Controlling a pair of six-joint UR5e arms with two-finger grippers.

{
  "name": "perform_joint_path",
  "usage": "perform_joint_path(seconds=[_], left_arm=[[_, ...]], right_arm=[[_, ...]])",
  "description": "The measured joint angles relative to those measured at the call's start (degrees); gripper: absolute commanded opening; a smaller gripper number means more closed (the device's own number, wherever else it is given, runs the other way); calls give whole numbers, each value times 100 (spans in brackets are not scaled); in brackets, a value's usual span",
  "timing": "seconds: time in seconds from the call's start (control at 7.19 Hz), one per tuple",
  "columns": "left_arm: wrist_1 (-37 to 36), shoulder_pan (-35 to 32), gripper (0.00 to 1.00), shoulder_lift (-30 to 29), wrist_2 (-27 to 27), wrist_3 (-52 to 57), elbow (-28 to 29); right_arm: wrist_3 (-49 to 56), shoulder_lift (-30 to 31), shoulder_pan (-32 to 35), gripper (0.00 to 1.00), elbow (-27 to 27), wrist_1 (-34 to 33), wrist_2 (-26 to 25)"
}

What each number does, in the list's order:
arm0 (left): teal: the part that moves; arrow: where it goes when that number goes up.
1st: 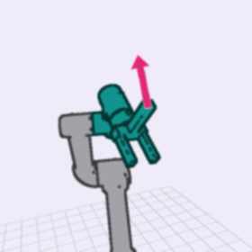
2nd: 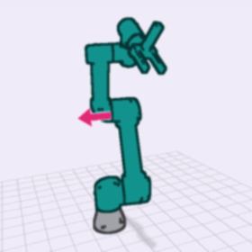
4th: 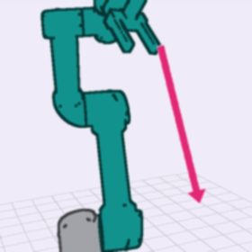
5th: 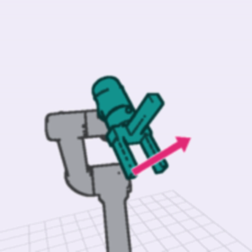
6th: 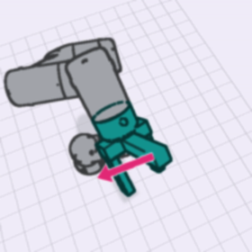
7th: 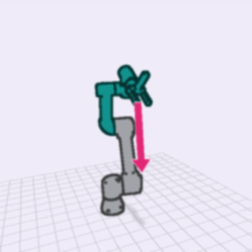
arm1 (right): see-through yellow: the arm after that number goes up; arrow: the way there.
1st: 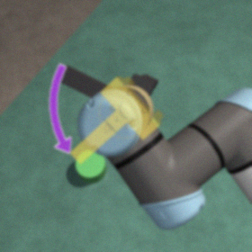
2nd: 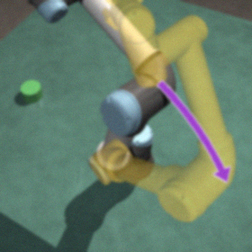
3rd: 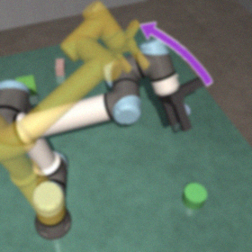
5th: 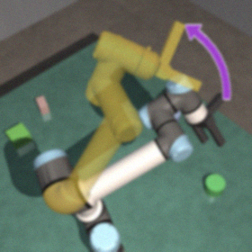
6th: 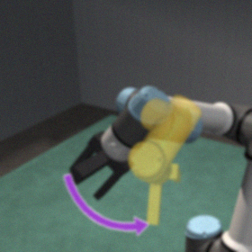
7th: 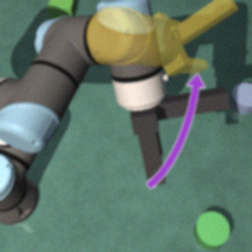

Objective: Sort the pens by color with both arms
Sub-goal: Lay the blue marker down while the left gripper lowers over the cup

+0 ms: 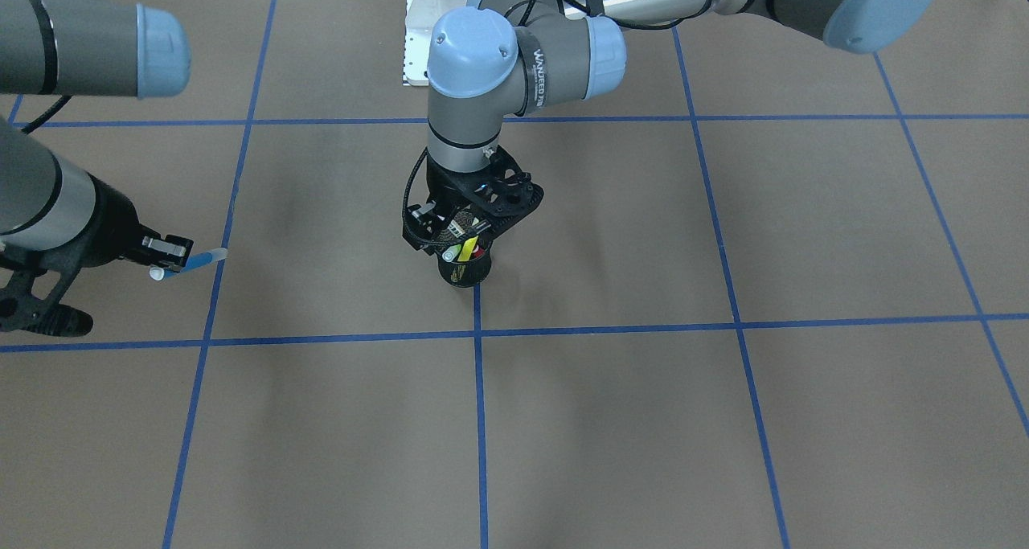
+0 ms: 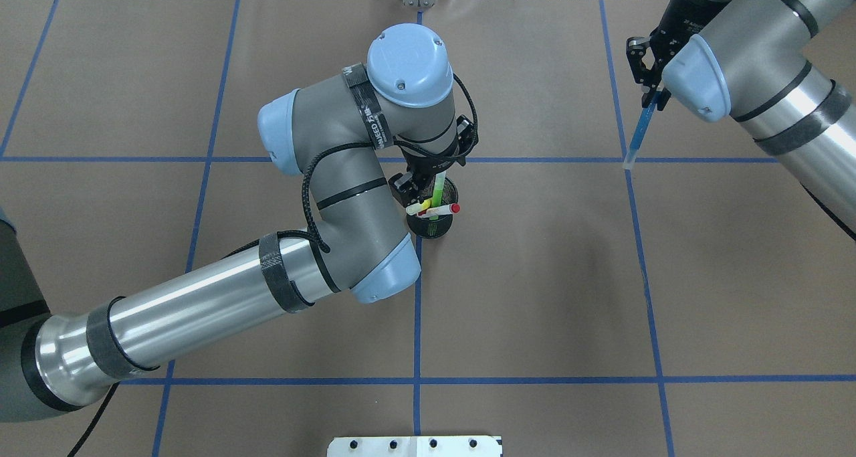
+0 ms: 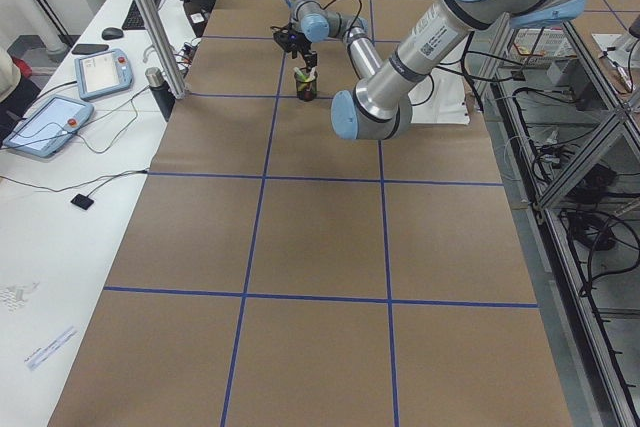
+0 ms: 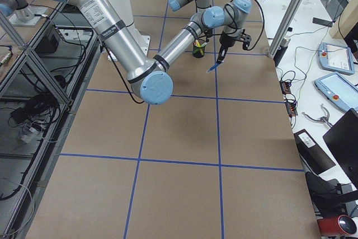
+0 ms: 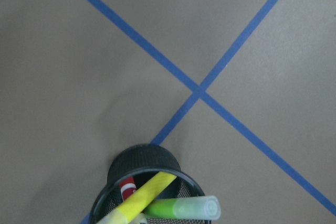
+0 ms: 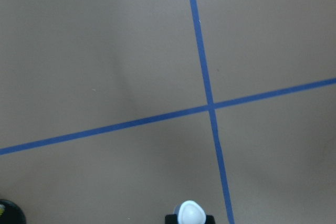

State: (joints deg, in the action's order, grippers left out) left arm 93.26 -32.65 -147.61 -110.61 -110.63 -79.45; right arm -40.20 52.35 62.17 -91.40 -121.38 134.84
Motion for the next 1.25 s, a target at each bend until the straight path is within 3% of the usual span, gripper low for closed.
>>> perform_joint_path(seconds=[0.42, 0.56, 0.97, 1.25], left_arm=[[-61, 207, 78, -17, 28, -61, -1], [-94, 283, 72, -10, 37, -63, -8], [-241, 384, 58, 2, 42, -64, -148], [-362, 390, 55, 41, 42, -64, -290]], right_arm=[[881, -591, -15, 25, 1665, -302, 523], [940, -774, -131, 26, 1956, -355, 686], [1218, -946, -474, 26, 2228, -465, 707], [1389, -956, -596, 27, 2309, -597, 703]])
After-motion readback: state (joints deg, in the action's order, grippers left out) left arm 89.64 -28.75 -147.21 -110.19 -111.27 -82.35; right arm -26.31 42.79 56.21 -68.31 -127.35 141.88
